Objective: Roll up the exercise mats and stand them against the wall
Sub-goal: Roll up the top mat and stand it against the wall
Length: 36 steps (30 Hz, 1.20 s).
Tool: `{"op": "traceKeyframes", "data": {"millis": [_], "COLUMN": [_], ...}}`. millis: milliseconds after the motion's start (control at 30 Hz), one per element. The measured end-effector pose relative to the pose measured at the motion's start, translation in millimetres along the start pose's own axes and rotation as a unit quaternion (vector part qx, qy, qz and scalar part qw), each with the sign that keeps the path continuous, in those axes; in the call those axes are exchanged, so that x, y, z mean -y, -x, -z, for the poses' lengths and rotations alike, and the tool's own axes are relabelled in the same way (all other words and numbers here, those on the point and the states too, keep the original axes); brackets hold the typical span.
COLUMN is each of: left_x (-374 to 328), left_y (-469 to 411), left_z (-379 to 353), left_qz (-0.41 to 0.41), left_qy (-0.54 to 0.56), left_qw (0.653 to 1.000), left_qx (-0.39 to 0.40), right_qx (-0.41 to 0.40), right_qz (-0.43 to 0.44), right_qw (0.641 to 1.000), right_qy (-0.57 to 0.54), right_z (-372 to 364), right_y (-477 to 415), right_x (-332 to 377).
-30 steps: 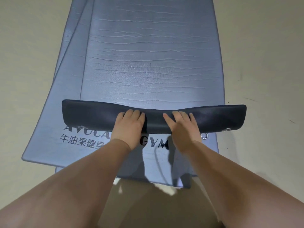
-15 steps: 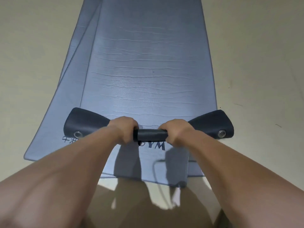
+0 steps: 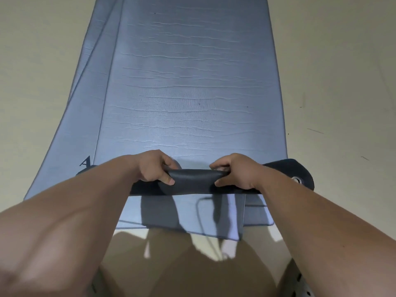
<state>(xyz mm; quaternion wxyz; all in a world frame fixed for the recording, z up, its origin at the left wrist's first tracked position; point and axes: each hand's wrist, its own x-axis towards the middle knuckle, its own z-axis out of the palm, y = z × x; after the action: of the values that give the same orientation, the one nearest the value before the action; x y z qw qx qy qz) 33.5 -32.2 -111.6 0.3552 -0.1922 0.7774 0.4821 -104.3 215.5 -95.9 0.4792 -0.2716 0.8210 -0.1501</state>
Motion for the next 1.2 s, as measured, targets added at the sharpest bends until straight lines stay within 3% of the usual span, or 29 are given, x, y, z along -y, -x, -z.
{"op": "traceKeyframes", "data": {"millis": [67,167,267,333,467,567,733,867,1000,1200], "left_x": [0.9,-2.7,-8.5,-13.4,-17.1,-12.8,7.5,18.1,11.3,8.7], "left_y": [-7.9,-17.5,-21.9,-21.1,-17.1,-12.7,-4.3,6.5,10.8,26.7], "left_z": [5.8,7.3,3.5,1.9,-5.1,-20.7,-51.4,-71.2,-86.1,-123.7], "left_qz": [-0.003,0.016,0.045,0.086,0.115,0.046,-0.104,-0.120,-0.108,-0.037], "left_qy": [0.000,-0.047,-0.107,-0.156,-0.289,-0.353,-0.433,-0.522,-0.517,-0.462], "left_qw": [0.999,0.994,0.975,0.955,0.902,0.859,0.822,0.783,0.787,0.824], "left_qx": [-0.039,-0.093,-0.190,-0.238,-0.300,-0.367,-0.355,-0.317,-0.320,-0.326], "right_qx": [-0.071,-0.112,-0.229,-0.264,-0.211,-0.208,-0.198,-0.163,-0.093,0.001], "right_qz": [0.012,0.008,0.045,0.084,0.071,0.088,0.088,0.062,0.038,0.036], "right_qw": [0.997,0.988,0.942,0.908,0.883,0.873,0.880,0.893,0.916,0.961], "right_qy": [0.015,0.106,0.241,0.313,0.414,0.431,0.422,0.415,0.389,0.276], "right_z": [-1.9,-6.5,-22.3,-39.2,-60.5,-55.6,-46.1,-46.8,-28.5,12.1], "right_y": [2.4,4.1,6.1,9.2,6.3,-2.5,-12.8,-16.3,-25.8,-28.2], "right_x": [0.3,8.3,17.8,20.8,16.7,13.0,13.9,22.1,30.4,47.6]}}
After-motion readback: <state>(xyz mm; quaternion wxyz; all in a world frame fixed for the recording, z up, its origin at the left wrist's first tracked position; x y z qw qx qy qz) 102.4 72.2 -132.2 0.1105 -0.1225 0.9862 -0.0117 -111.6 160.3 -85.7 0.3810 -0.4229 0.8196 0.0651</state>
